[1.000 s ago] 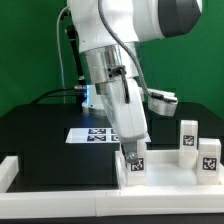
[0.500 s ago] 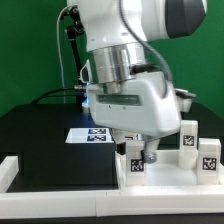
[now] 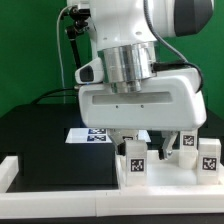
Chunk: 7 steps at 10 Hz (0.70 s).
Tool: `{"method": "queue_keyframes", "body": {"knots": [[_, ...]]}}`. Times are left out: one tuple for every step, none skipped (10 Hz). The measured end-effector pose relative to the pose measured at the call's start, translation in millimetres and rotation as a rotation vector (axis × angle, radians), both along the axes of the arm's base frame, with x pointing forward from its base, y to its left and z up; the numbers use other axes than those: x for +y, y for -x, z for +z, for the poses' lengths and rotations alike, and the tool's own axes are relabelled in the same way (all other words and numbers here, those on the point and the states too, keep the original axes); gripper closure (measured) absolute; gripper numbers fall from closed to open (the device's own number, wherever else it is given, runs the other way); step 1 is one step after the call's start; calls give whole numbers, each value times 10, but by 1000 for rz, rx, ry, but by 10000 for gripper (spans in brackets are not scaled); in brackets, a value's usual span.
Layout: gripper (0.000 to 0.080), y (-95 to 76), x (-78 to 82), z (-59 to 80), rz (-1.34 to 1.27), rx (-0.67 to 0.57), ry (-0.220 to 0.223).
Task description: Assemble square table
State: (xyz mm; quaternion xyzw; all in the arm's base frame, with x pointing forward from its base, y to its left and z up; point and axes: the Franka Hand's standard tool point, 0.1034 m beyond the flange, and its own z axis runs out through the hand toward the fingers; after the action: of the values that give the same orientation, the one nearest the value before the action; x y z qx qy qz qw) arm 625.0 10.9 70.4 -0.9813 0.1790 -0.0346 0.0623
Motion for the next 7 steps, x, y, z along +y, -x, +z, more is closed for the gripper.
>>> {"method": "queue_keyframes", "body": {"knots": [[151, -11, -37, 4, 146, -22, 20], [151, -4, -91, -6, 251, -36, 34], [151, -12, -141, -9, 310, -53, 46], [160, -12, -128, -10, 298, -52, 43], [160, -11, -123, -11, 282, -51, 40], [325, -11, -124, -12, 270, -50, 38], [461, -11, -119, -13, 234, -46, 33]]}}
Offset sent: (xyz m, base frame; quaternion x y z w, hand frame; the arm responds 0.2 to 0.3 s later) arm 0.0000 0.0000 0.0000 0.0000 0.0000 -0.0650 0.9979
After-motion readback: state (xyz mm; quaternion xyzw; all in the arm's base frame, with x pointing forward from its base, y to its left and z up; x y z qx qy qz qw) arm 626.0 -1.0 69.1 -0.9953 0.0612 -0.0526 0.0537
